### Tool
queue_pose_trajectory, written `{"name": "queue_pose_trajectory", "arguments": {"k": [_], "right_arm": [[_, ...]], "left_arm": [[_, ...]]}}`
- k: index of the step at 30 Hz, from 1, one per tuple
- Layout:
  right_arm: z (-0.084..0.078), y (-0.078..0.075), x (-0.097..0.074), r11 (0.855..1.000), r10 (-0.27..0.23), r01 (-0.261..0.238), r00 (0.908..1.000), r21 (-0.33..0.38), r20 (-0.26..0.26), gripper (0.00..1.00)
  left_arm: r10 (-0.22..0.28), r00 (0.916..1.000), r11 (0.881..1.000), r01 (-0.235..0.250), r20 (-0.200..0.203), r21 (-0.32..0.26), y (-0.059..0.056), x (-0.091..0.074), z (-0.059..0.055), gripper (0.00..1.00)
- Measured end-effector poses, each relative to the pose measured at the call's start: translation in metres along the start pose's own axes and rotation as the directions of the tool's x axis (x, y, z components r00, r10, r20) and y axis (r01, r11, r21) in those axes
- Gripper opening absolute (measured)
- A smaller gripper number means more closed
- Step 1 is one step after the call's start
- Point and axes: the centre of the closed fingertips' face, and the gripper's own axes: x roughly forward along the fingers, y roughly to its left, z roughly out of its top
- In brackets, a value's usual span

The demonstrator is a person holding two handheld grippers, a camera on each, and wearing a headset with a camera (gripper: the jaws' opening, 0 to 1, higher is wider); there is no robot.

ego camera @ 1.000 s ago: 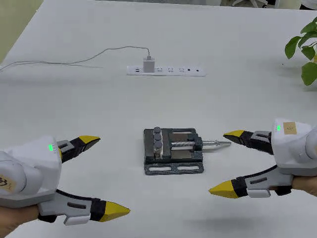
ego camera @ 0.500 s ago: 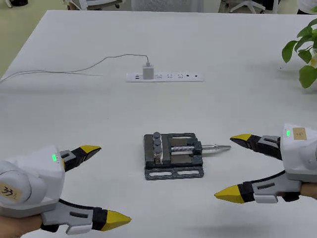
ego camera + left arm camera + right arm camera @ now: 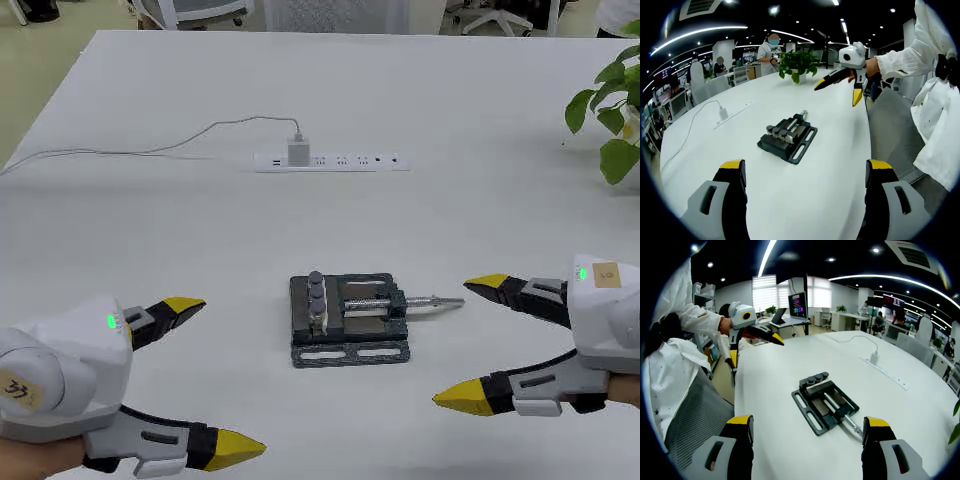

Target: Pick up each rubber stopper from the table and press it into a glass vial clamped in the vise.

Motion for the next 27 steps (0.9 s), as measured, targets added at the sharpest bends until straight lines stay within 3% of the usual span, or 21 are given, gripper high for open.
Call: {"name": "queue_pose_trajectory", "arguments": {"k": [11,27], "right_arm": [[0.0069,0.0,0.0009,1.0,0.006,-0.005,1.0,-0.009,0.004,0.89],[0.0038,-0.0046,0.0002,1.0,0.002,-0.002,1.0,-0.002,0.008,0.89]], "left_arm": [[-0.004,1.0,1.0,0.004,0.002,-0.002,0.0009,0.0021,-0.0001,0.99],[-0.012,0.9999,1.0,0.012,-0.001,-0.002,-0.0005,0.0044,-0.0005,0.99]]}}
